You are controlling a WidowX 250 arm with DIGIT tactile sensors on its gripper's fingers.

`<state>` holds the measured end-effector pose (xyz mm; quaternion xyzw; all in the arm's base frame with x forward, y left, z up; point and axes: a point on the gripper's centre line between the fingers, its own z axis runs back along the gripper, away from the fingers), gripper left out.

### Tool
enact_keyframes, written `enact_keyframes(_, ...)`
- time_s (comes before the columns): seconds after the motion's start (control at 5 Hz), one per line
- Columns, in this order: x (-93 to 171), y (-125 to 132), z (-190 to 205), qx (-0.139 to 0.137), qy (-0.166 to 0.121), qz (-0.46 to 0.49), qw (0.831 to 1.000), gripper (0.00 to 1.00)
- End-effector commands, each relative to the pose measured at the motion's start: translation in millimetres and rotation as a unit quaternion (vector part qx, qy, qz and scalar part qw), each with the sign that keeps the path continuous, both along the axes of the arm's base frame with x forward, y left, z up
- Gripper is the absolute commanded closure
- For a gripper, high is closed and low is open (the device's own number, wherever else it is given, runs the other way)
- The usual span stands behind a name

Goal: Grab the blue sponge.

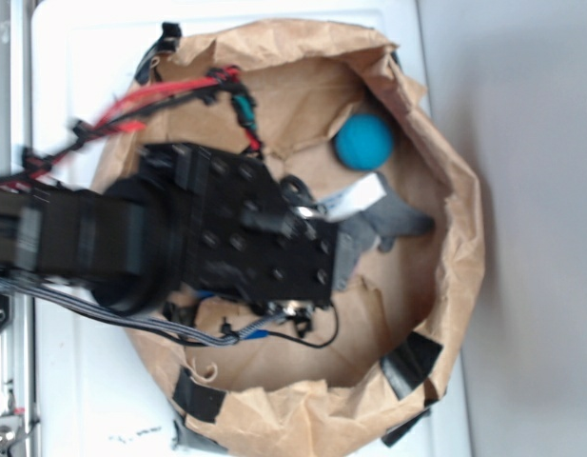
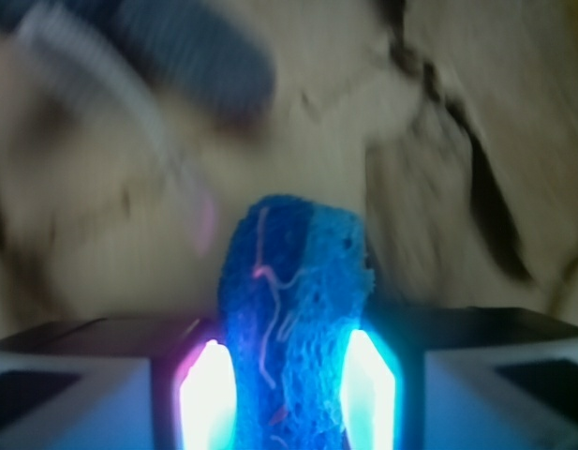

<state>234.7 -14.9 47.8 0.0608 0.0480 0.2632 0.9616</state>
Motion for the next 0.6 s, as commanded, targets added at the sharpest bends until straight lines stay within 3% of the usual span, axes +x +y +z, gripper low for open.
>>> enact_keyframes(0.0, -7, 22, 97, -0.076, -0.112, -0.067, 0.989, 1.00)
enact_keyframes(0.2, -9, 34, 115, -0.103, -0.142, -0.083, 0.981, 1.00)
enact_keyframes(0.4, -7, 30, 117, -0.048, -0.152, -0.142, 0.977, 1.00)
